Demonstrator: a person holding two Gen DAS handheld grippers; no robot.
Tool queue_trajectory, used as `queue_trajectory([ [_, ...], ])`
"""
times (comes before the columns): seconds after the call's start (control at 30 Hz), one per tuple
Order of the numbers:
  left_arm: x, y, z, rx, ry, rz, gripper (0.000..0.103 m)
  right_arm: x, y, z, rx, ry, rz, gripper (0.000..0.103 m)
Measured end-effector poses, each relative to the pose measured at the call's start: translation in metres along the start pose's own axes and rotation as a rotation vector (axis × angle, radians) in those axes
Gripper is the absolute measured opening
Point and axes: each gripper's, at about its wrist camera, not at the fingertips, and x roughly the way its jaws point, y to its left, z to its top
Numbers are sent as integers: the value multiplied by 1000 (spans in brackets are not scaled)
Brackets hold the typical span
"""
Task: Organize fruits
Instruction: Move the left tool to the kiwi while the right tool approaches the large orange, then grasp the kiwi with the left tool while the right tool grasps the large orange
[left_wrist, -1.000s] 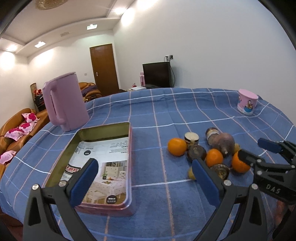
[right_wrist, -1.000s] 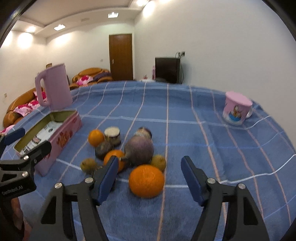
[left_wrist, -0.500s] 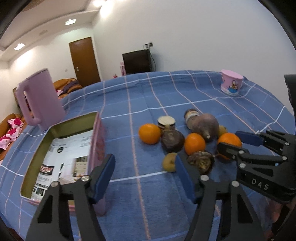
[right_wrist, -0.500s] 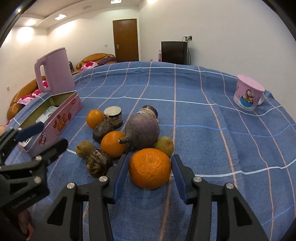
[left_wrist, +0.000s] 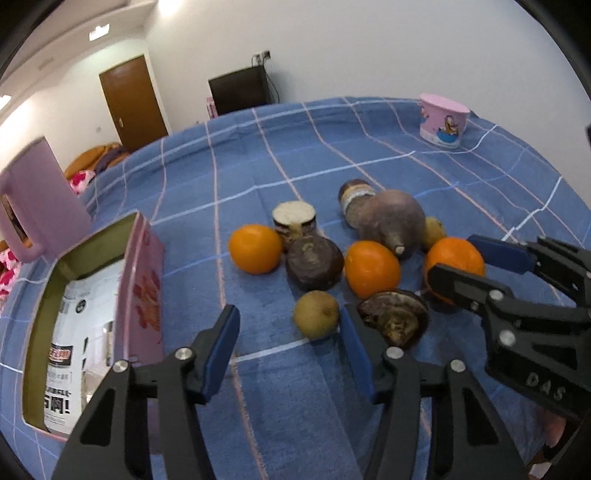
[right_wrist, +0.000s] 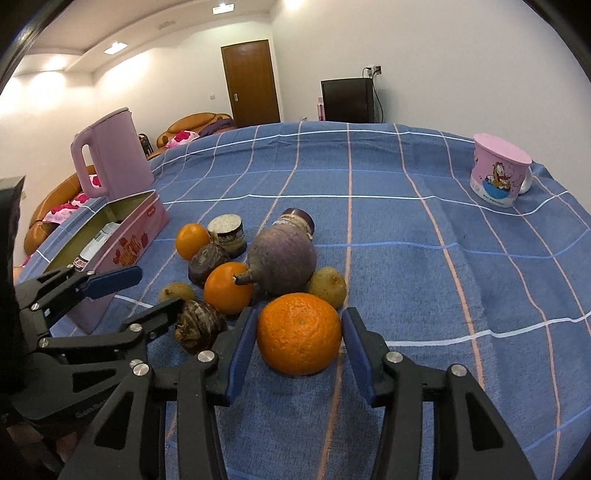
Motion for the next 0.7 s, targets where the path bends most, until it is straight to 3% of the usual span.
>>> queue_trajectory([
  [0.07,5,2,2,-4,21,-9,58,0,1,0,-8,0,-6,49],
  [0.13,8,3,3,-12,31,-20,48,1,2,0,-14,4,-7,49],
  [0.2,9,3,2,-17,35,-28,30,1,3,0,-18,7,-9,49],
  [0.7,-6,2,-1,-12,-51,30,29,-9,6,-3,-38,-55,-16,49],
])
